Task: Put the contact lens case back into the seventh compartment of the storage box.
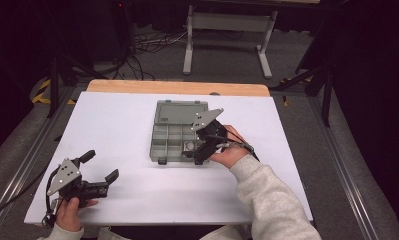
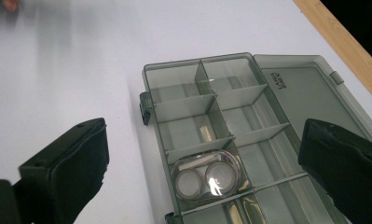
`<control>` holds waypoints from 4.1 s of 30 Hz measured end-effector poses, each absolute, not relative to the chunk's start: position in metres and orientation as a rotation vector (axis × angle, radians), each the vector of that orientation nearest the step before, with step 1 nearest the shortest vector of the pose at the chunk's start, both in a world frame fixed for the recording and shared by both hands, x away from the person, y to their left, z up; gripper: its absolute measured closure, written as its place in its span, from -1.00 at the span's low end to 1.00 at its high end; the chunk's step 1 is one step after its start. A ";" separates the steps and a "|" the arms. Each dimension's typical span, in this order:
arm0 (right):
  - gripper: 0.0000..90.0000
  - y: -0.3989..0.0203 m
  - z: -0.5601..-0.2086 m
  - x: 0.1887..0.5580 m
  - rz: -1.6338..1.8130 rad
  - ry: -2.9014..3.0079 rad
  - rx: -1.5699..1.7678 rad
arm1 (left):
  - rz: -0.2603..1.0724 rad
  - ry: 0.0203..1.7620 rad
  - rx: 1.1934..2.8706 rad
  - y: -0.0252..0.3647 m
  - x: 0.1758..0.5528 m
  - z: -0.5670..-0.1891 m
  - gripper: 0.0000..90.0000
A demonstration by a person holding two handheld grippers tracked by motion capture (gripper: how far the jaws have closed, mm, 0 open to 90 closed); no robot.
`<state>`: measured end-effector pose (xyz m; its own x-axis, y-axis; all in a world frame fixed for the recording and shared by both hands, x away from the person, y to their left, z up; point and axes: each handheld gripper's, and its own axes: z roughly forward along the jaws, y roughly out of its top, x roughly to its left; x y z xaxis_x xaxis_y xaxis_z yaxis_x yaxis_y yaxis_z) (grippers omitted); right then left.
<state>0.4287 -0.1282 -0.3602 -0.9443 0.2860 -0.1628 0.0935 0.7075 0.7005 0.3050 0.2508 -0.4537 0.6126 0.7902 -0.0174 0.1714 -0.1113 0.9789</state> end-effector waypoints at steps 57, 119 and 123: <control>-0.95 -0.223 -0.359 0.356 1.367 2.382 0.515 | 0.652 0.824 1.630 0.250 0.305 -0.454 -0.99; -0.97 -0.262 -0.459 0.331 1.486 2.287 0.789 | 0.650 0.822 1.639 0.248 0.307 -0.459 -1.00; -0.97 -0.263 -0.458 0.330 1.487 2.274 0.790 | 0.640 0.825 1.637 0.247 0.308 -0.461 -1.00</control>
